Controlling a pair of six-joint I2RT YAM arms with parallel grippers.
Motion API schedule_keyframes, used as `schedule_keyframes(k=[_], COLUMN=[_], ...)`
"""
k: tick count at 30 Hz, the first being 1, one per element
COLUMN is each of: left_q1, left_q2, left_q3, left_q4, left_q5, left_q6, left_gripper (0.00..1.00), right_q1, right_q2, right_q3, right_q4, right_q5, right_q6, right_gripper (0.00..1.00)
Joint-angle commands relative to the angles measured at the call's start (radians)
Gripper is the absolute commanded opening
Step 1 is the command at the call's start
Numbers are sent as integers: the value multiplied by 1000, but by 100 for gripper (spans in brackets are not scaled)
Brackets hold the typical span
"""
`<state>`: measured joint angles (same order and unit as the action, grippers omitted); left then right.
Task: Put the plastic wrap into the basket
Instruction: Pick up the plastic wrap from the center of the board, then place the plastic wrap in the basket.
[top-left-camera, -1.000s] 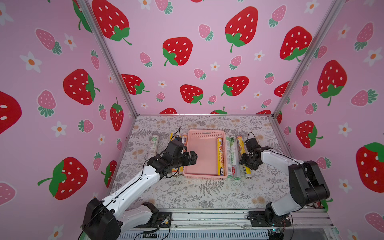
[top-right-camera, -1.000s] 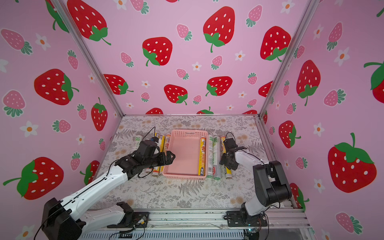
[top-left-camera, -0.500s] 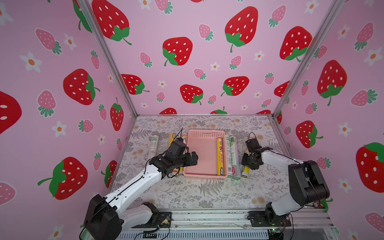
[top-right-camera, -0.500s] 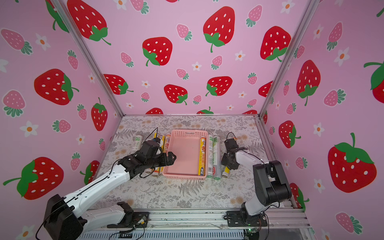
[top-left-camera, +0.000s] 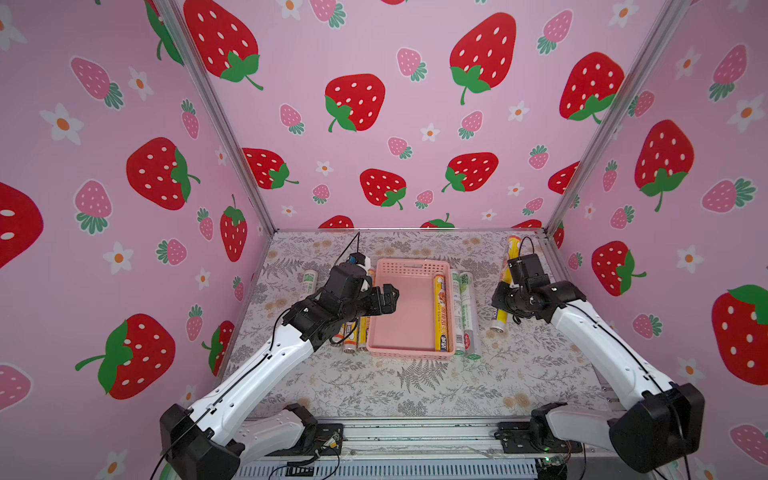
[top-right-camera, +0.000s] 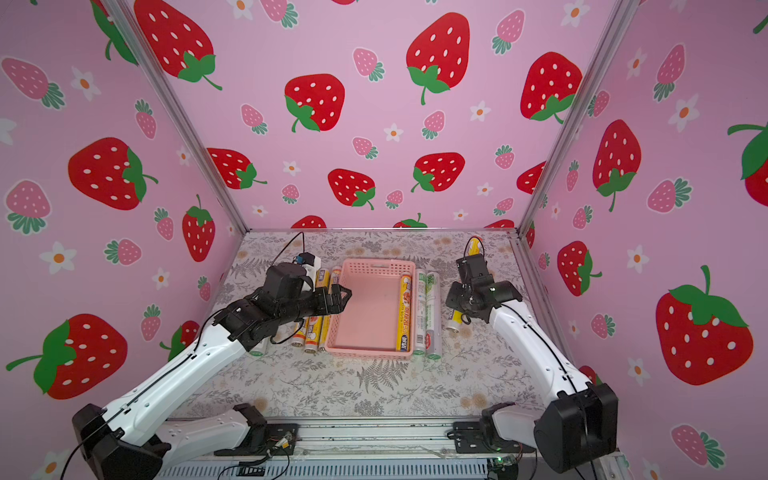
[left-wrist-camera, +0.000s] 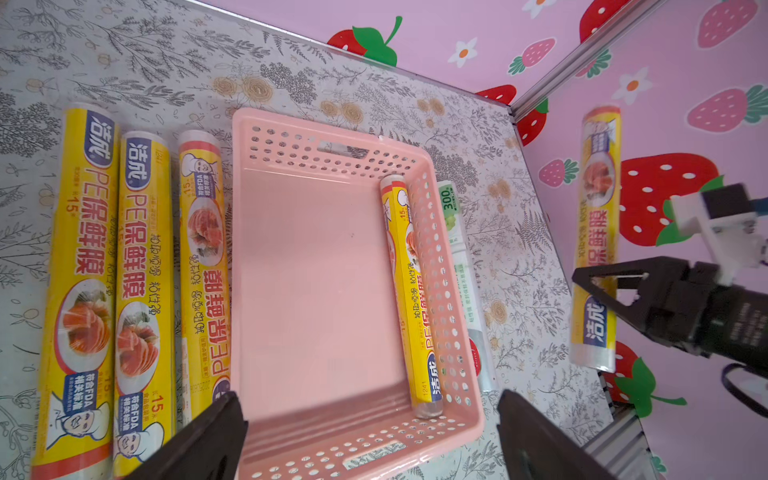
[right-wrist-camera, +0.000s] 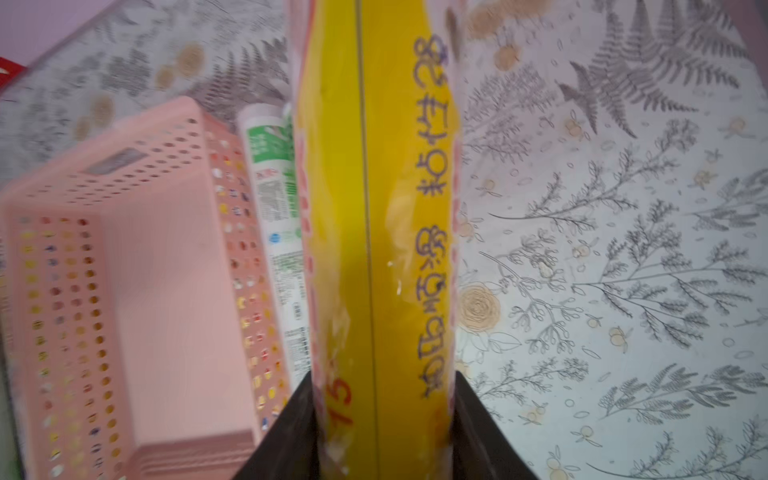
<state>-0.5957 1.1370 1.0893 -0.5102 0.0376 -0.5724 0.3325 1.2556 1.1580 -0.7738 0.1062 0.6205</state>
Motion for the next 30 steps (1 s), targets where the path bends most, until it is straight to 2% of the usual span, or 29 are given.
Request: schedule_keyframes(k=[1,6,12,18,30], left_q1=[1,19,37,48,48], left_q2=[-31,-104,-178,-202,-156], left_q3=[-31,-133,-208,-232,-273], left_q4=[-40,-42,-74,-75,33], left_q5=[20,7,-25,-16,21], left_q6=[-5,-54,-57,-54,-67], left_gripper=[100,100,100,100,100], right_q1=[109,261,363,401,446], right_q2=[29,125,291,401,453], right_q3=[85,131,186,214,180], right_q4=[-99,-17,70,117,129], right_q5=[5,-10,-35,-54,5], right_q6=[43,135,185,244,292], right_gripper=[28,28,28,27,26])
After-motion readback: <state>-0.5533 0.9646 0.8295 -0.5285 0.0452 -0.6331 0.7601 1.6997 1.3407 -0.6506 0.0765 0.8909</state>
